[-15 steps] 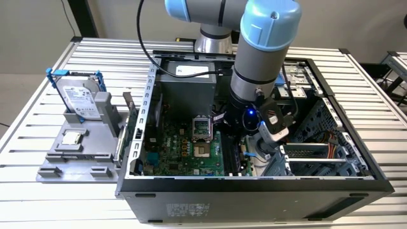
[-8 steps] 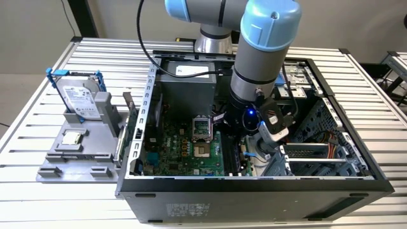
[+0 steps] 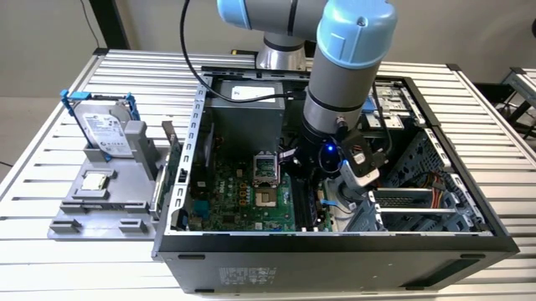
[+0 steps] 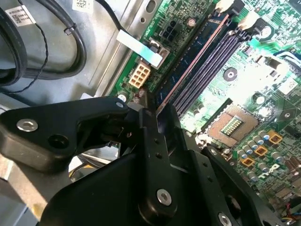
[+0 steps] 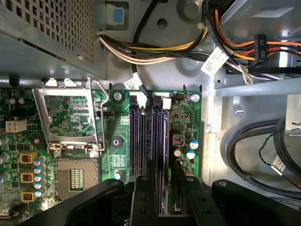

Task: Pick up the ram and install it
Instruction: 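Insert the ram into the slot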

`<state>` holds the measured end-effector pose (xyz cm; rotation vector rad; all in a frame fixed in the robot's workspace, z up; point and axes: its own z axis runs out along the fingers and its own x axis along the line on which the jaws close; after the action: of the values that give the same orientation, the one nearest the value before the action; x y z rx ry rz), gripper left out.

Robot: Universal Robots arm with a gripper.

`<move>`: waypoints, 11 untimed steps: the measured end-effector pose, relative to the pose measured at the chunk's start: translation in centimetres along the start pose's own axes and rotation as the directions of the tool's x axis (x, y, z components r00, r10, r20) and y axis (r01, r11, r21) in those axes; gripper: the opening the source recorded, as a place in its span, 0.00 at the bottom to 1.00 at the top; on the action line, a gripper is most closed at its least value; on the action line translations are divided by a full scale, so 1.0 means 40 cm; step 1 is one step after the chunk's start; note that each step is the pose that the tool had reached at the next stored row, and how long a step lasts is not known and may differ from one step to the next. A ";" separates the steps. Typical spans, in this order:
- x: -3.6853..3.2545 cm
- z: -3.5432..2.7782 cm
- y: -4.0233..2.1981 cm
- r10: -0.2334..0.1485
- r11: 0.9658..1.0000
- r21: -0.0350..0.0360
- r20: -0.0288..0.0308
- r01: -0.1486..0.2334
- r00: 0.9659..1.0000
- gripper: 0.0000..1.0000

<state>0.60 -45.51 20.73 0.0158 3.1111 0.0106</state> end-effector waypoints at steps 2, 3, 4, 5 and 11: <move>0.000 0.000 0.000 0.000 1.000 0.000 -0.001 0.000 1.000 1.00; 0.000 0.000 0.000 0.000 1.000 0.000 -0.001 0.000 1.000 1.00; 0.000 0.000 0.000 0.000 1.000 0.000 -0.001 0.000 1.000 1.00; 0.000 0.000 0.000 0.000 1.000 0.000 -0.002 0.000 1.000 1.00; -0.001 -0.013 0.000 0.000 1.000 0.000 -0.003 0.000 1.000 1.00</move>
<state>0.60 -45.51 21.27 0.0157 3.1138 0.0106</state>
